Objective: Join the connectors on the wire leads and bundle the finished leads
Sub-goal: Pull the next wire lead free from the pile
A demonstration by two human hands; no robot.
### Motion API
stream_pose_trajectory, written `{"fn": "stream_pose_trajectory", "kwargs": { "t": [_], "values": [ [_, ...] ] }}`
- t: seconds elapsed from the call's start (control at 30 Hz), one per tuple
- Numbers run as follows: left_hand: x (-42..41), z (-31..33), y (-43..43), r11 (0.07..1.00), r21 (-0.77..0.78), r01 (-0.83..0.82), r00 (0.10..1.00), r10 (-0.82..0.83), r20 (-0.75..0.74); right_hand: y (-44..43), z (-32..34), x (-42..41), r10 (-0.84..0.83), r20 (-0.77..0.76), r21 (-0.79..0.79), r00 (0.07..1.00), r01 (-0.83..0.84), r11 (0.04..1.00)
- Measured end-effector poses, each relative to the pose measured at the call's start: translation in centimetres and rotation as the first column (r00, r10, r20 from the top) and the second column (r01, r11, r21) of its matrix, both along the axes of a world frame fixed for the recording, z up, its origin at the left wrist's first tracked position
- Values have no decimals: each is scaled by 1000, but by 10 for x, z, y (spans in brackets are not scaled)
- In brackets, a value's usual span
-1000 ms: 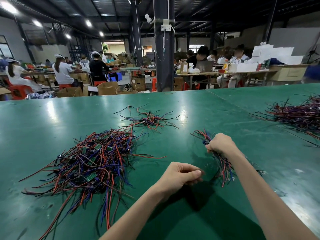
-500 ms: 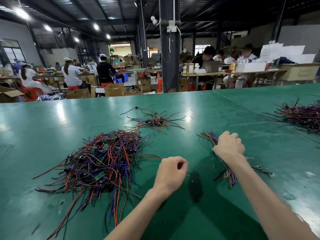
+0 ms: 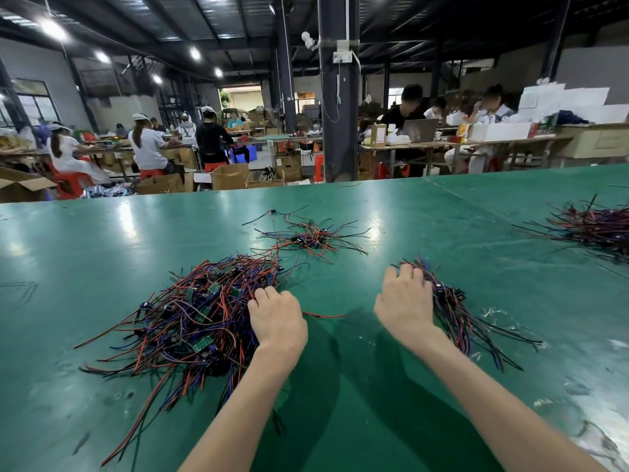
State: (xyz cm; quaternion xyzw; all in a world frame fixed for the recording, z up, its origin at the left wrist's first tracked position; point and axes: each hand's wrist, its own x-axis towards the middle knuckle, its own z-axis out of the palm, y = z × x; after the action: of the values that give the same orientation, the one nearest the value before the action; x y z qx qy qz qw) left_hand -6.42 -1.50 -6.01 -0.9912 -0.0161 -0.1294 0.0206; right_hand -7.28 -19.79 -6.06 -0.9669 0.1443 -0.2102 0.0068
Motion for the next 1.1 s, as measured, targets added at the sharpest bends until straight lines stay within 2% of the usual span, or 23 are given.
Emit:
{"fn": "stream_pose_trajectory", "kwargs": {
  "t": [0.13,0.27,0.7,0.9,1.1],
  "values": [
    [1,3,2,1000,-18,-4,999,5,37,30,-21,-2,185,-46,51,982,-182,982],
    [3,0,7,999,45,-11,1000,12,-15,36,-30,-3,252,-41,101,967,-247,964],
    [14,3,17,989,-146,17,950,30,311,23,-24,0,195,100,381,976,-219,899],
    [11,0,19,999,-12,-37,997,37,74,19,-25,1,190,102,453,976,-216,865],
    [13,0,22,999,-30,-16,987,21,160,18,-25,1,168,112,495,979,-201,845]
  ]
}}
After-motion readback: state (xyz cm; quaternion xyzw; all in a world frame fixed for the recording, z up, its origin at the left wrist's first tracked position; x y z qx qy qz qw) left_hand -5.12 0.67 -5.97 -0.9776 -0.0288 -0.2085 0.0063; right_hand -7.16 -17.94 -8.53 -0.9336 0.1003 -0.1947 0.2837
